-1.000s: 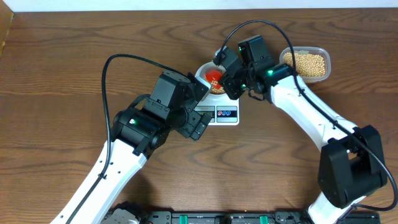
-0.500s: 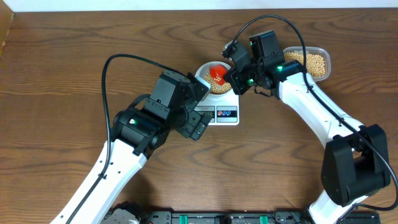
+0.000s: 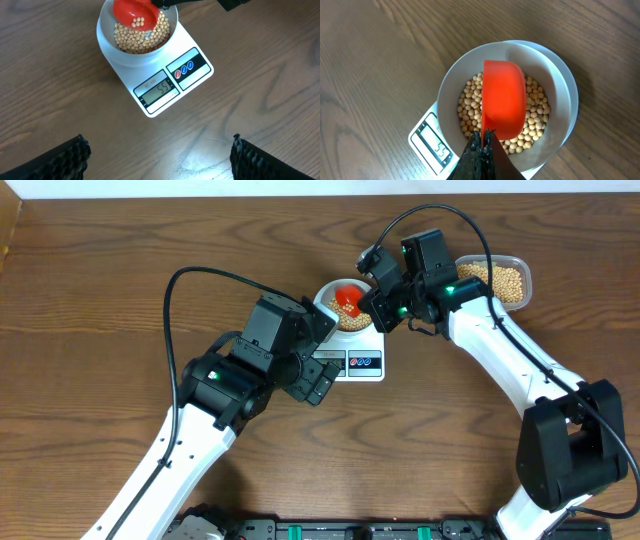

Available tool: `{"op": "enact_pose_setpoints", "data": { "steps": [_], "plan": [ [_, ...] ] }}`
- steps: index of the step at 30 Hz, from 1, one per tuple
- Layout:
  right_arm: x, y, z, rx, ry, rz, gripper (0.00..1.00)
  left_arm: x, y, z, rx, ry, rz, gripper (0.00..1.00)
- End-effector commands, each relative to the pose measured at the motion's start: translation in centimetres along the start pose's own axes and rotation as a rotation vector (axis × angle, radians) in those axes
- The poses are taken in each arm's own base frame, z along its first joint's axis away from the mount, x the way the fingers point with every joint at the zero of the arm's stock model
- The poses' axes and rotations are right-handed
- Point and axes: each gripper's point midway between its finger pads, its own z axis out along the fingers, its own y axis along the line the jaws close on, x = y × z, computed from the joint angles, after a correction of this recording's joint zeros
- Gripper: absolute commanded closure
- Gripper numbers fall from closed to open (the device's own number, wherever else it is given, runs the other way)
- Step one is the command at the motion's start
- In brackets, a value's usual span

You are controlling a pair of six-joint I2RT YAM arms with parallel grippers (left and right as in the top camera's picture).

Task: Scoop item into bowl and weigh 50g on scale
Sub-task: 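Tip the red scoop to pour peas into the white bowl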

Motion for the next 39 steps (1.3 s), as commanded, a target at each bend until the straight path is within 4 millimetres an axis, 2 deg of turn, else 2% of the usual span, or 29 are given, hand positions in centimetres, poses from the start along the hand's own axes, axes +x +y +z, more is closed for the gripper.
{"op": "enact_pose_setpoints", "data": {
  "steps": [1, 11, 18, 26, 39],
  "plan": [
    [0.0, 0.1, 0.0, -0.015, -0.005, 0.013, 0.99, -0.2, -0.1, 0.0, 0.011, -0.003, 0.015, 0.08],
    [0.0, 0.1, 0.0, -0.01, -0.004, -0.023, 0.99, -0.2, -0.1, 0.0, 0.011, -0.003, 0.015, 0.08],
    [0.2, -1.2, 0.0, 0.069, 0.014, -0.072, 0.99, -0.2, -0.1, 0.0, 0.011, -0.003, 0.015, 0.08],
    [-0.3, -1.3, 0.0, 0.073, -0.003, -0.133, 0.99, -0.2, -0.1, 0.0, 0.011, -0.003, 0.015, 0.08],
    [-0.3, -0.2, 0.5, 0.071, 0.008, -0.205, 0.99, -0.2, -0.1, 0.0, 0.011, -0.003, 0.015, 0.08]
  ]
}}
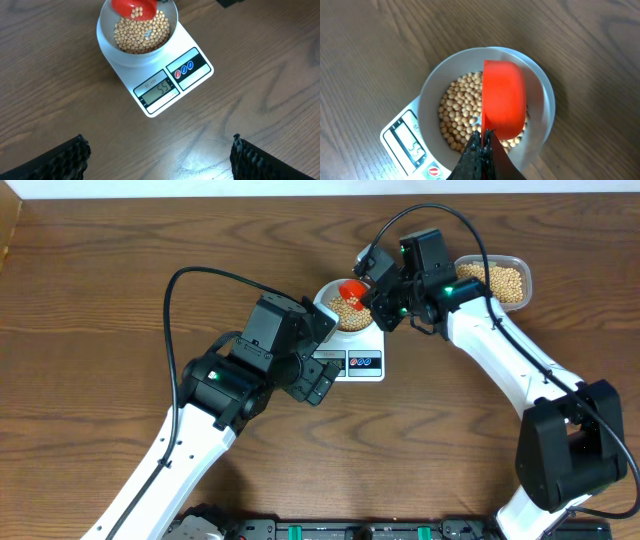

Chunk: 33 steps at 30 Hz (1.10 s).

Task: Scoop item into bowl and weigh 50g on scale

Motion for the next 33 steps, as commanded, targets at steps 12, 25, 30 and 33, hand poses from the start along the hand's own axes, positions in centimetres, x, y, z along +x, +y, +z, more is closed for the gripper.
{"op": "enact_pose_setpoints", "data": {
  "steps": [12, 25, 30, 33],
  "plan": [
    [0.21, 0.11, 0.53, 0.069, 0.038, -0.089, 0.99, -0.2, -0.13, 0.02, 0.011, -0.003, 0.015, 0.08],
    [0.33, 0.12, 0.6, 0.076, 0.049, -0.184, 0.99, -0.21, -0.13, 0.02, 0.011, -0.003, 0.015, 0.08],
    [0.49, 0.13, 0.66, 0.073, 0.055, -0.264, 0.99, -0.21, -0.13, 0.02, 0.011, -0.003, 0.015, 0.08],
    [0.61, 0.15, 0.7, 0.07, 0.059, -0.307, 0.99, -0.21, -0.13, 0.02, 0.011, -0.003, 0.015, 0.08]
  ]
}}
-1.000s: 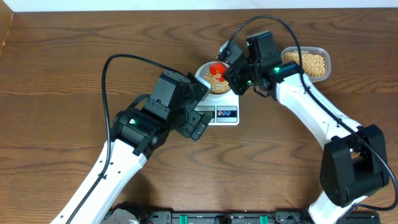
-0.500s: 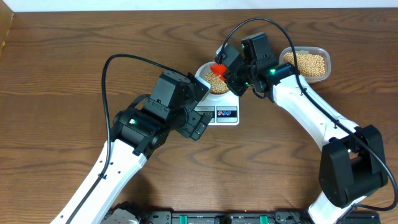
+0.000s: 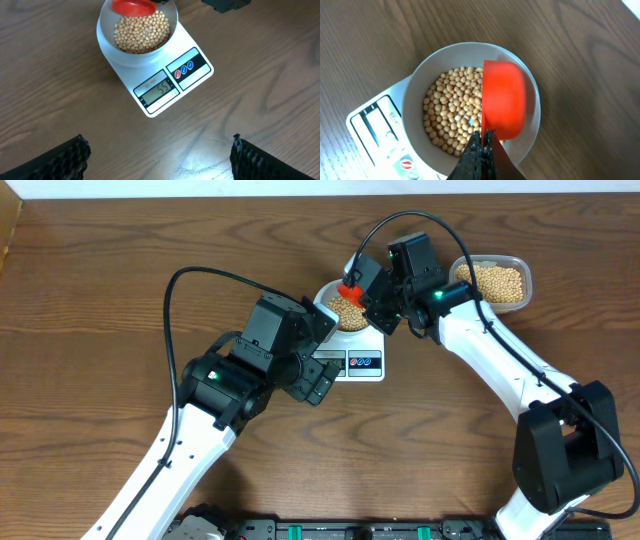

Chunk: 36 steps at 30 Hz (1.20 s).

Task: Scoop item into bowl and weigh 50g on scale

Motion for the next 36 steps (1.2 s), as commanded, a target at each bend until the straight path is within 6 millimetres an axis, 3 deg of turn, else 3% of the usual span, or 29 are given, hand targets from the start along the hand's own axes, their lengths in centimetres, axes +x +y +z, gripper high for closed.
{"op": "enact_pose_setpoints", "data": {
  "steps": [1, 15, 36],
  "plan": [
    [0.3, 0.5, 0.3, -0.008, 0.011, -0.1, 0.99, -0.2, -0.1, 0.0, 0.011, -0.003, 0.015, 0.08],
    [2.3, 1.4, 1.1, -0.029, 0.04, -0.112, 0.99, -0.2, -0.1, 0.0, 0.011, -0.003, 0.015, 0.08],
    [1.3, 3.3, 1.3, -0.092, 0.012, -0.02, 0.99, -0.2, -0.1, 0.0, 0.011, -0.003, 0.015, 0.08]
  ]
}}
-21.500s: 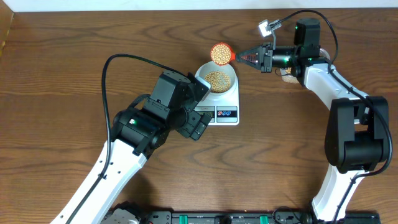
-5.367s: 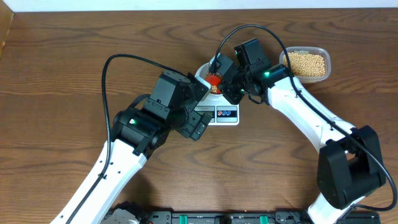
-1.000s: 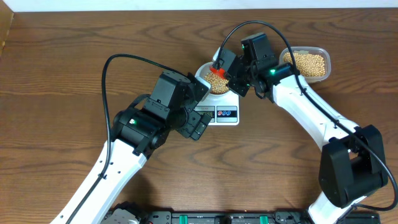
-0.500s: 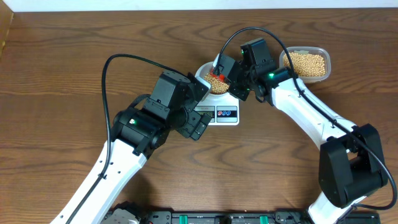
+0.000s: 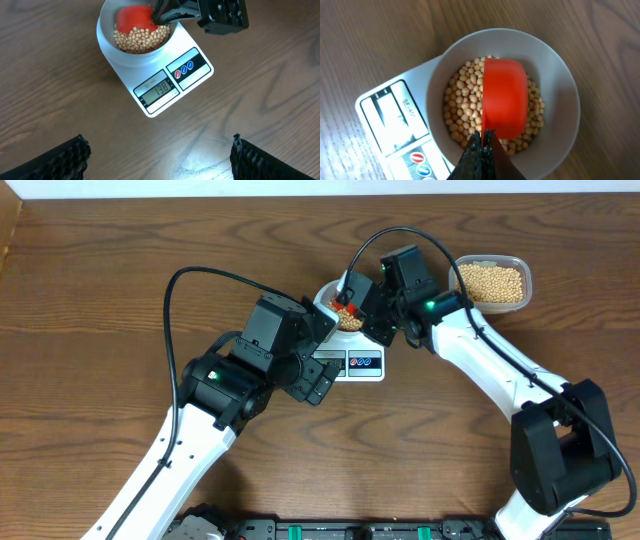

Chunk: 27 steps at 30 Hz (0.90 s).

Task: Scoop item into bowl and weigh 50g on scale

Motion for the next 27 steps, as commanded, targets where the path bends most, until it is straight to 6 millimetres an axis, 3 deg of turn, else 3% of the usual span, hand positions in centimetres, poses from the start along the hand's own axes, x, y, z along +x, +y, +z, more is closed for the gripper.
{"op": "enact_pose_setpoints", "data": {
  "steps": [1, 27],
  "plan": [
    [-0.03, 1.03, 0.22, -0.043, -0.01, 0.061, 0.99, -0.21, -0.13, 0.02, 0.011, -0.003, 0.015, 0.08],
    [-0.88, 1.82, 0.11, -0.103, -0.045, 0.297, 0.99, -0.2, -0.13, 0.02, 0.011, -0.003, 0.015, 0.08]
  ]
}}
